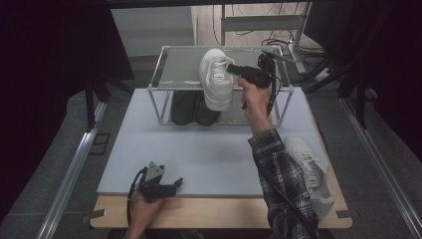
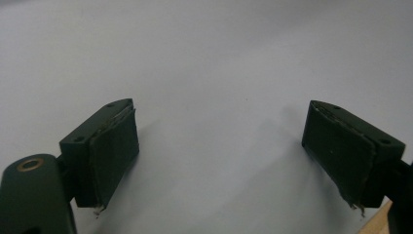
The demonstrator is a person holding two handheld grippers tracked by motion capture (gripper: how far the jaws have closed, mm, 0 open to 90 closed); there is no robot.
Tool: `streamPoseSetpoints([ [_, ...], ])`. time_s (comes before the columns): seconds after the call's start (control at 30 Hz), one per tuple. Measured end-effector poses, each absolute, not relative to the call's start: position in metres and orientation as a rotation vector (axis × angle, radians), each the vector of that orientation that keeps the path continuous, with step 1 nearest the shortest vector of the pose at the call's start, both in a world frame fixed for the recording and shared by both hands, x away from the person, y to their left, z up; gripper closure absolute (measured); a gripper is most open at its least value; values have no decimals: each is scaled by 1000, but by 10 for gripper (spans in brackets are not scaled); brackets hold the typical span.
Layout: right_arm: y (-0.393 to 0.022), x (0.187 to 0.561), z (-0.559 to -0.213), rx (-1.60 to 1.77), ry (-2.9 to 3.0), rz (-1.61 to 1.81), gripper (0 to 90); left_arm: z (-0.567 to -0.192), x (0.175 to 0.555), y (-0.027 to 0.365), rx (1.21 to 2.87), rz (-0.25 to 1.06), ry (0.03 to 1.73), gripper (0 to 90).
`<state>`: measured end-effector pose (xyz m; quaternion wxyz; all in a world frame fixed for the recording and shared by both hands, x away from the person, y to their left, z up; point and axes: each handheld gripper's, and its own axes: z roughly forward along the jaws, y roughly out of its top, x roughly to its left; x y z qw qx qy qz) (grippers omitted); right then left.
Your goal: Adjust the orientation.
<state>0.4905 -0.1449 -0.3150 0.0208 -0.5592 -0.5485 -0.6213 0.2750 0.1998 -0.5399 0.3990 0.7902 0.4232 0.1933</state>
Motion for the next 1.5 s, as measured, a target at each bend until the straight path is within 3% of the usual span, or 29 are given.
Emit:
streamPoseSetpoints([
  [0.73, -127, 523, -318, -1823, -1679, -1935, 799, -540, 275, 200, 2003, 492, 1070, 128],
  [0.9, -126, 526, -320, -1808, -1681, -1943, 736, -540, 275, 199, 2001, 493, 1073, 127],
  [1.13, -127, 523, -317, -1753, -1703, -1967, 574, -540, 275, 199, 2001, 493, 1074, 126],
  [1.5, -137, 512, -316, -1673, -1734, -1970, 549, -540, 275, 199, 2000, 493, 1076, 127],
])
